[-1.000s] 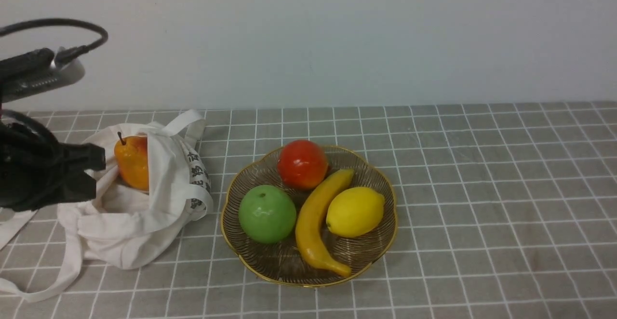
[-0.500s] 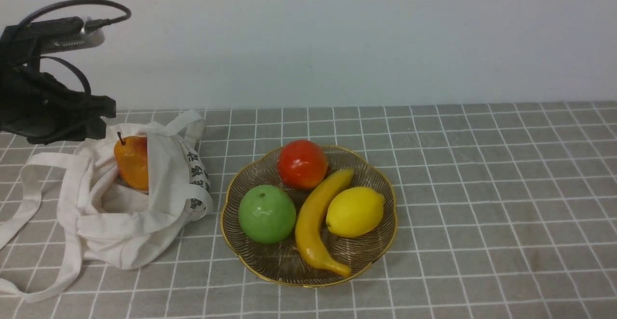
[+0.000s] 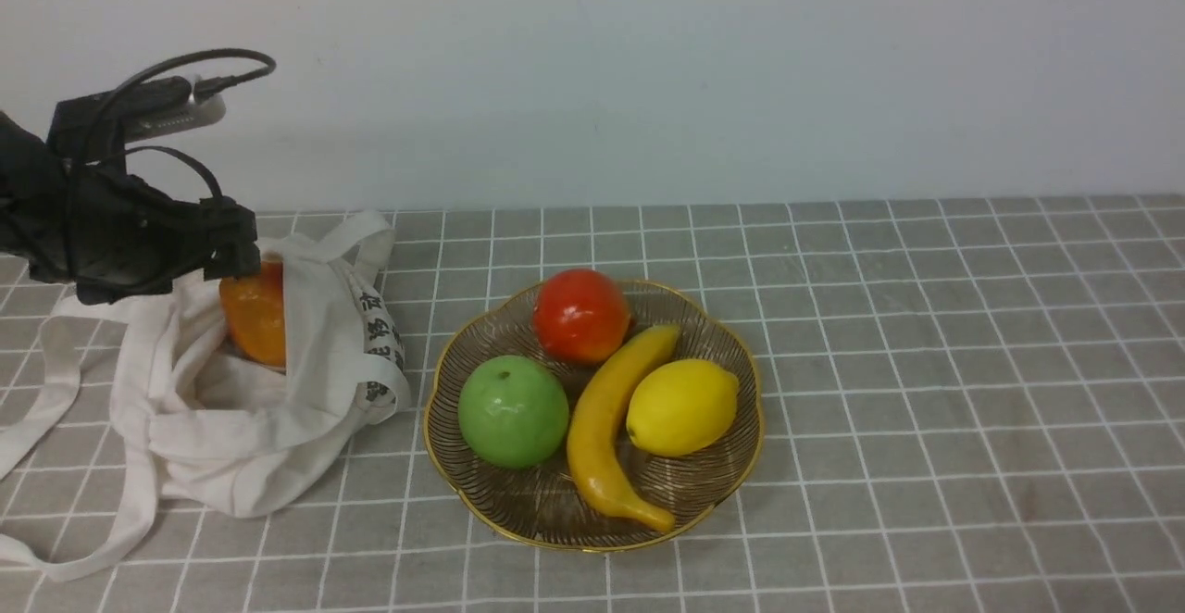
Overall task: Take the fruit out of the bag on the grey coffee tablecloth and place them on the plate.
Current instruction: 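Reach into the bag and grasp a fruit with the left gripper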
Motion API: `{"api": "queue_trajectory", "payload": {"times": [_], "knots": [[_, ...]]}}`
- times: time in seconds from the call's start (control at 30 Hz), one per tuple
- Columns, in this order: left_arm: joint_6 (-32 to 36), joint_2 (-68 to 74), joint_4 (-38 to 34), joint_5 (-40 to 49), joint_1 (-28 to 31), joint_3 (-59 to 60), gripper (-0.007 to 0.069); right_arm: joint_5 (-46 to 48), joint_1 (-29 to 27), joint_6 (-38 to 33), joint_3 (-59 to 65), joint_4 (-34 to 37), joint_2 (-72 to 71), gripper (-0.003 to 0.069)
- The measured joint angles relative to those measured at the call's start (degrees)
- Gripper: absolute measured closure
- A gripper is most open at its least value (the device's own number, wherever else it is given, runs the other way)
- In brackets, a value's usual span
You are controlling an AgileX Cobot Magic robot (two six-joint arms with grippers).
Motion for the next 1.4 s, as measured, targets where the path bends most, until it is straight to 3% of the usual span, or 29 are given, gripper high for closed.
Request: {"api": "queue_trajectory", "payload": {"times": [0.87, 0.93, 1.0, 1.03, 1.4], "knots": [[4.63, 6.69, -0.57, -6.92, -3.35, -1.36, 0.0064, 0.0, 0.0, 0.0, 0.0, 0.0, 0.0, 0.0673], [4.68, 6.82, -0.67, -7.01, -3.35, -1.36, 0.0083, 0.0, 0.0, 0.0, 0.0, 0.0, 0.0, 0.0673], [4.68, 6.81, -0.76, -7.01, -3.42, -1.36, 0.0172, 0.0, 0.0, 0.0, 0.0, 0.0, 0.0, 0.0673], [4.68, 6.81, -0.76, -7.01, -3.42, -1.36, 0.0173, 0.0, 0.0, 0.0, 0.0, 0.0, 0.0, 0.0673], [4.93, -0.77, 0.01, 3.0, -3.42, -1.36, 0.0175, 0.0, 0.0, 0.0, 0.0, 0.0, 0.0, 0.0673]]}}
